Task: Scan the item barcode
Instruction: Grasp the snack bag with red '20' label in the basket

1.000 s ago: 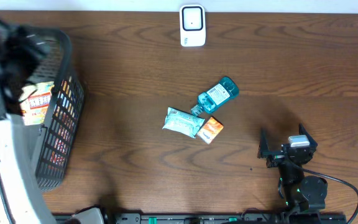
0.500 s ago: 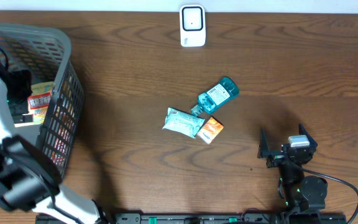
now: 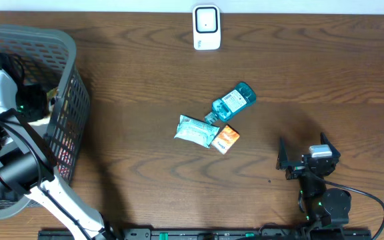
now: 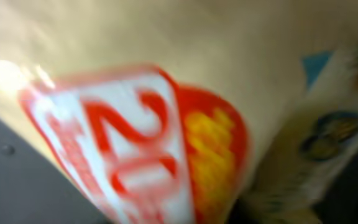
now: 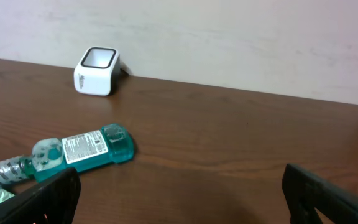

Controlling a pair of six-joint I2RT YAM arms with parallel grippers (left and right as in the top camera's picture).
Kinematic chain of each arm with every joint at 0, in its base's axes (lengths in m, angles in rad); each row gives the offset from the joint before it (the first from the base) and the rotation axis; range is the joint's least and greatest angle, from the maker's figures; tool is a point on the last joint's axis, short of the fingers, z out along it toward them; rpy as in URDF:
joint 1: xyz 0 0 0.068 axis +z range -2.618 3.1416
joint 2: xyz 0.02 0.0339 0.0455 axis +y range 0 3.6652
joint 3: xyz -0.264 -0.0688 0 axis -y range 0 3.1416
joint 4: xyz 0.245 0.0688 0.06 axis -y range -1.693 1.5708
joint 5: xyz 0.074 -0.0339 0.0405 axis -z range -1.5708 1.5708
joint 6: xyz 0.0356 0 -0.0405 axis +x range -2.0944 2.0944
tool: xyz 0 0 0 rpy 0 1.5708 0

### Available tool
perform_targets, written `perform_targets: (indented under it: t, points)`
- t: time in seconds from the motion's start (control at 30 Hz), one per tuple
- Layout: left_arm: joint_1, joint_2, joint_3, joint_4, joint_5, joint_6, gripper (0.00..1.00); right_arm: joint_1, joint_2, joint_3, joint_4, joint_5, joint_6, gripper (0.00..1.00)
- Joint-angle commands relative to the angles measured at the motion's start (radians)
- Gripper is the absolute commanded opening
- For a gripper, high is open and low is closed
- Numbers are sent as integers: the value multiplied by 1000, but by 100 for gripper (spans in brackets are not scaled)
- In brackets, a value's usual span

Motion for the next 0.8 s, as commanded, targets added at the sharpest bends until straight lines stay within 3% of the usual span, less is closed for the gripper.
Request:
perform_targets:
  t: [0.0, 0.07, 0.5, 0.63, 0.77]
  points:
    - [-16, 116, -72, -60, 27, 110, 7, -8, -1, -1, -3, -5, 15, 99]
    - [-3, 35, -70, -65, 27, 158, 7, -8, -1, -1, -3, -5, 15, 99]
    - [82, -663, -70, -46, 24, 171, 7, -8, -1, -1, -3, -5, 15, 99]
    - [67, -853, -71, 42, 200, 257, 7, -8, -1, -1, -3, -5, 15, 99]
    - [-38, -994, -71, 204, 527, 442, 8, -8, -1, -1, -3, -5, 15, 99]
